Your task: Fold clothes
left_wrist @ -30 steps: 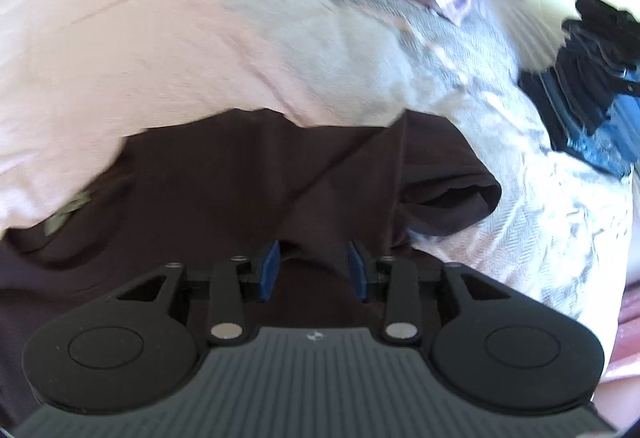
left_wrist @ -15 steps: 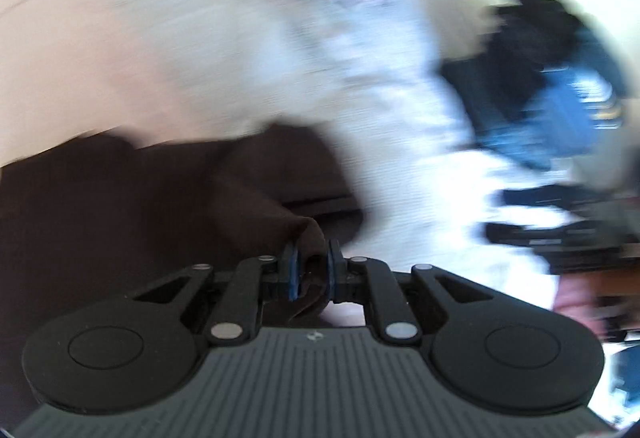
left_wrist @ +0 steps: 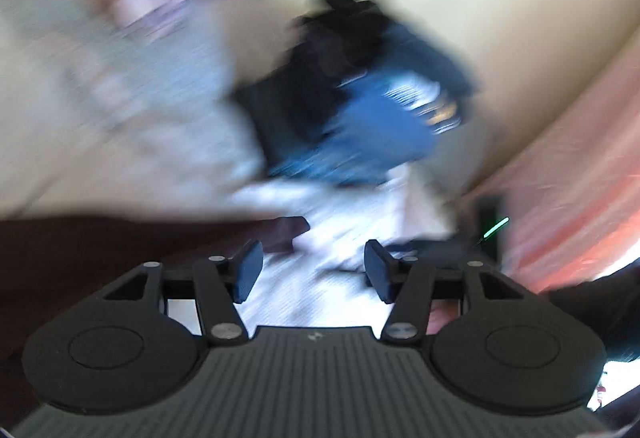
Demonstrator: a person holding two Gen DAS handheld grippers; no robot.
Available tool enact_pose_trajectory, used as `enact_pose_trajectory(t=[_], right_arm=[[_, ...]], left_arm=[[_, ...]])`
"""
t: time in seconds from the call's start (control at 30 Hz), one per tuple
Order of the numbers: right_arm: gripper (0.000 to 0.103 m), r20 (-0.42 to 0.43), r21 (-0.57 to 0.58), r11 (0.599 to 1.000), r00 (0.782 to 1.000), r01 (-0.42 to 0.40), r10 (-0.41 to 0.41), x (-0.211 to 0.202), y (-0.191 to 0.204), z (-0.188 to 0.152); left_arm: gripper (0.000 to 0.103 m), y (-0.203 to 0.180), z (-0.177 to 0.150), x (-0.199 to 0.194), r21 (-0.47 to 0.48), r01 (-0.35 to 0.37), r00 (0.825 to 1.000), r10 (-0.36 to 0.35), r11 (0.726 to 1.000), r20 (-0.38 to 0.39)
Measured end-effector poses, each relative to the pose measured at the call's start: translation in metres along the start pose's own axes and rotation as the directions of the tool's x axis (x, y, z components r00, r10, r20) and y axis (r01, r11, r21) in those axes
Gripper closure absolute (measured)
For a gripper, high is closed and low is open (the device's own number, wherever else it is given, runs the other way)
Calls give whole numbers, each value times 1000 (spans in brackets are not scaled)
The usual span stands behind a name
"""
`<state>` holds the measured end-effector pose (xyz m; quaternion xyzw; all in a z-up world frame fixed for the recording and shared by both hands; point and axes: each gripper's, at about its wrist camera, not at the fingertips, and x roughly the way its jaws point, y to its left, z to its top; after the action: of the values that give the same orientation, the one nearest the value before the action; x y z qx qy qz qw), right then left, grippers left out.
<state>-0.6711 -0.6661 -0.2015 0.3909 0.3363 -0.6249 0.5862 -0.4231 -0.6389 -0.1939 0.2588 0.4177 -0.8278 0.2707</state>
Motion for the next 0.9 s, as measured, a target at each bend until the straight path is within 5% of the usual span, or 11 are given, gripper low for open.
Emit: enact_pose_trajectory(t=[0.17, 0.33, 0.47, 0.53, 0.6, 0.73, 0.77, 0.8, 0.83, 0.87, 0.9], right_arm=[[25, 38, 18, 990, 990, -140, 139, 0, 7, 6], [25, 48, 213, 945, 968, -249, 245, 26, 2, 26], [25, 93, 559, 775, 951, -295, 295, 47, -41, 19], [25, 126, 632, 710, 945, -311, 302, 54, -55, 19], [25, 160, 699, 637, 939, -326, 305, 61, -70, 19], [25, 149, 723, 638, 962, -264, 229, 78, -96, 32], [25, 139, 741, 623, 965, -249, 220, 84, -102, 32], [25, 128, 759, 608, 969, -234, 212, 91, -109, 32], [33, 126, 770, 595, 969, -230, 213, 97, -113, 32], [57, 121, 778, 584, 968, -230, 220, 102, -117, 33], [67, 117, 786, 574, 967, -230, 228, 106, -120, 33]], left_arm=[[55, 61, -39, -30, -59, -263, 964, 260, 963, -61], [55, 63, -40, -24, 32, -313, 948, 315, 949, -44], [55, 28, -31, 16, 271, -277, 954, 297, 922, -35], [57, 11, -29, 44, 404, -260, 953, 301, 877, -40], [61, -4, -33, 74, 545, -252, 943, 330, 800, -48], [62, -22, -45, 122, 747, -205, 925, 375, 632, -63], [67, -22, -48, 131, 774, -199, 918, 390, 601, -67], [84, -22, -50, 138, 795, -196, 911, 408, 574, -70], [93, -21, -52, 146, 815, -193, 902, 425, 547, -71], [99, -20, -52, 148, 819, -192, 899, 432, 540, -75], [101, -19, -51, 147, 817, -193, 897, 435, 544, -78]])
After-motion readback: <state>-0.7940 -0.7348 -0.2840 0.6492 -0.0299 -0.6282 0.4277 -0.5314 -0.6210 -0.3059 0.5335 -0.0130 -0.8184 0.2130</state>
